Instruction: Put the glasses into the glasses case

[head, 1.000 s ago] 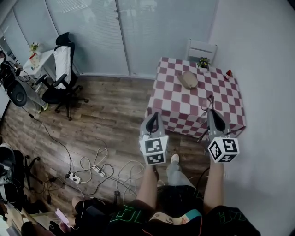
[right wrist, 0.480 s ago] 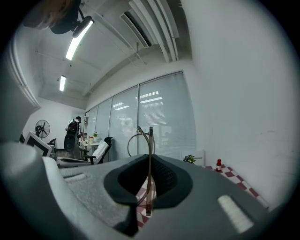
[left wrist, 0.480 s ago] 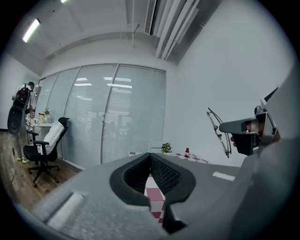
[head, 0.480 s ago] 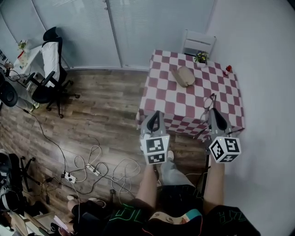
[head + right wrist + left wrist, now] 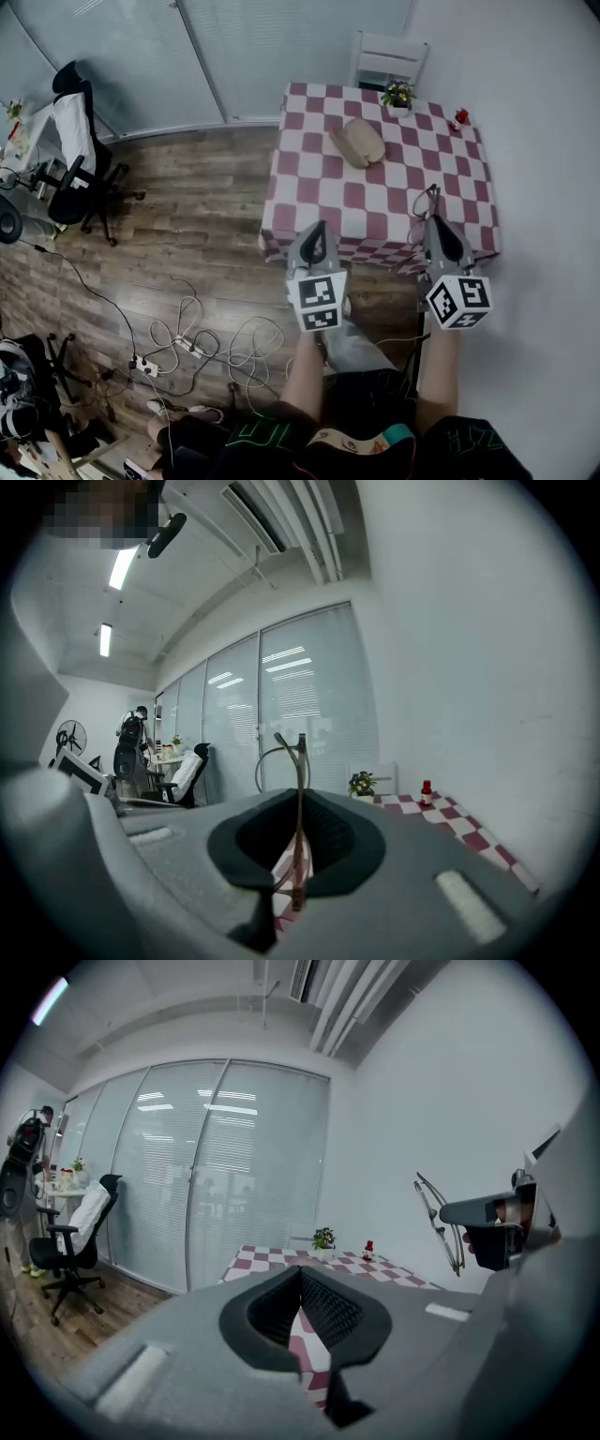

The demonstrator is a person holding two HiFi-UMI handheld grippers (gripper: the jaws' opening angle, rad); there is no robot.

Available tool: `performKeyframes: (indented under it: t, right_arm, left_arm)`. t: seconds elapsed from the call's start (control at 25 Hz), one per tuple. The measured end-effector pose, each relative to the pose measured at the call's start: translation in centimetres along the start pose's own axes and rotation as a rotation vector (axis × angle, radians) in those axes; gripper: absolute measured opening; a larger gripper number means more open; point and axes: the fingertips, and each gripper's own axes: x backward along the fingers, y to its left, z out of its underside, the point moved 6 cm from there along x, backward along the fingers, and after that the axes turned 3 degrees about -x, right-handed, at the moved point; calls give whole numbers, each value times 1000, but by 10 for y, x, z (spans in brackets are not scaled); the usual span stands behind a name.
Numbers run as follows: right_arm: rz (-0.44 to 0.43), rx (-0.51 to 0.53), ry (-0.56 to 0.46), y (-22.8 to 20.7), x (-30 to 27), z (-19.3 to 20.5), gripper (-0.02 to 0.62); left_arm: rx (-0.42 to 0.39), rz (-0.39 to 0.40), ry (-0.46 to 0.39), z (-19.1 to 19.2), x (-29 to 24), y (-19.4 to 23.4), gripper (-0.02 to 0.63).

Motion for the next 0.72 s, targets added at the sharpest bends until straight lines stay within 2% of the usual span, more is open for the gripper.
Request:
performKeyframes:
  t: [0.36,0.72]
  right_arm:
    - [42,-44,23,-44,-32,10,20]
    - [89,-65,-26,-103,-62,-12,18]
  left_arm:
    - [-25,42,59,4,-59,-17,8]
    - [-59,75,34,-23,-118,-42,8]
